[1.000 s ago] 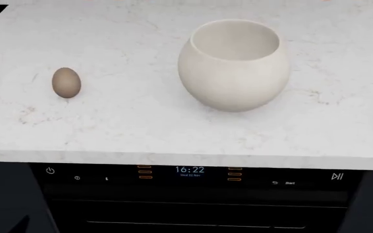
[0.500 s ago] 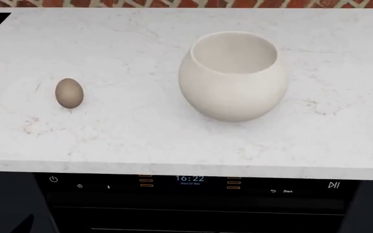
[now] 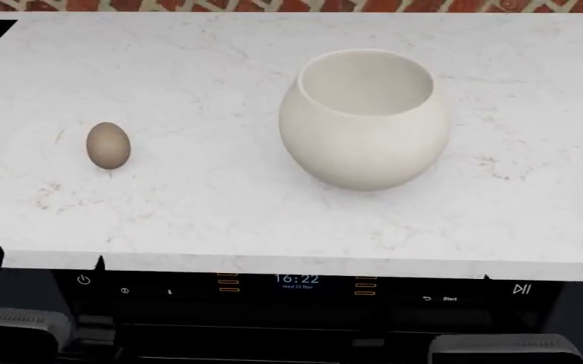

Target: Place the eggs and milk next to the bowl.

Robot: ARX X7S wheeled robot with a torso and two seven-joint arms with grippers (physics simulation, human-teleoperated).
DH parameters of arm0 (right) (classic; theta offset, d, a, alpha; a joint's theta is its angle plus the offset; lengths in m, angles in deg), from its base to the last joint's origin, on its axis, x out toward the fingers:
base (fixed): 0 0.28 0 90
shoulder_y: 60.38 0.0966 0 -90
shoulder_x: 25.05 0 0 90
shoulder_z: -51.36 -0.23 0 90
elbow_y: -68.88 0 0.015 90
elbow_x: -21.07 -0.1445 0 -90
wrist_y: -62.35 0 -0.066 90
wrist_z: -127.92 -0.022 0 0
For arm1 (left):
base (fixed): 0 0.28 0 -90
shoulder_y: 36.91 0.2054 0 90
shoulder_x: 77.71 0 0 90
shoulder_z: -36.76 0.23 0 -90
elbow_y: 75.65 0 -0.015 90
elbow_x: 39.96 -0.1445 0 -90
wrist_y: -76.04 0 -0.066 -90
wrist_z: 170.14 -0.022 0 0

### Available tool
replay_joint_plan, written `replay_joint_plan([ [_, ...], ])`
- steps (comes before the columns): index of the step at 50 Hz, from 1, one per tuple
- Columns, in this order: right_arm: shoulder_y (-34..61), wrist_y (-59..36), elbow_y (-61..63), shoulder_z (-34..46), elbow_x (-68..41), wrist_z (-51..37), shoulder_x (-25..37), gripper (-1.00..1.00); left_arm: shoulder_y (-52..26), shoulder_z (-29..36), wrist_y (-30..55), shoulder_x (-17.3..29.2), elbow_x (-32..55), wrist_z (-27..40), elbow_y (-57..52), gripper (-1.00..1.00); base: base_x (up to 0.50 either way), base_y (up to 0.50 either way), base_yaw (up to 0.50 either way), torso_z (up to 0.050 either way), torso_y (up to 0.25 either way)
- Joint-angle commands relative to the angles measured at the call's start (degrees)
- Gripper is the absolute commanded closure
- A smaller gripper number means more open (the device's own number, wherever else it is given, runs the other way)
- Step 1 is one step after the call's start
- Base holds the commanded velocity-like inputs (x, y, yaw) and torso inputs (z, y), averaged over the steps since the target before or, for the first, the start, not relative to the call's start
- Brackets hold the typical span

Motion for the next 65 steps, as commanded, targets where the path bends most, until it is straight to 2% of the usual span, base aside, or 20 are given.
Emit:
replay_joint_plan([
  [1, 6.34, -13.37, 11.87, -5.00, -1.17, 1.39, 4.40, -1.00, -6.59, -5.21, 11.53, 1.69, 2.35, -1.44, -9.94, -1.00, 0.00, 0.00, 0.00, 0.000, 0.000],
  [8, 11.82, -18.79, 13.73, -5.97, -2.55, 1.99, 6.07, -1.00, -11.32, -6.06, 16.17, 3.49, 3.83, -2.29, -13.32, -1.00, 0.00, 0.00, 0.00, 0.000, 0.000],
  [15, 13.51, -20.55, 14.43, -4.97, -2.72, 2.35, 6.63, -1.00, -12.15, -5.80, 17.53, 4.08, 4.31, -2.59, -13.68, -1.00, 0.00, 0.03, 0.00, 0.000, 0.000],
  [31, 13.04, -19.35, 12.72, -2.60, -2.01, 2.64, 6.66, -1.00, -11.61, -5.53, 16.27, 4.18, 5.18, -2.92, -12.70, -1.00, 0.00, 0.50, 0.00, 0.000, 0.000],
  [65, 10.54, -17.56, 12.78, -3.13, -2.90, 2.55, 7.03, -1.00, -10.91, -3.82, 15.78, 4.46, 6.12, -2.77, -12.62, -1.00, 0.00, 0.50, 0.00, 0.000, 0.000],
])
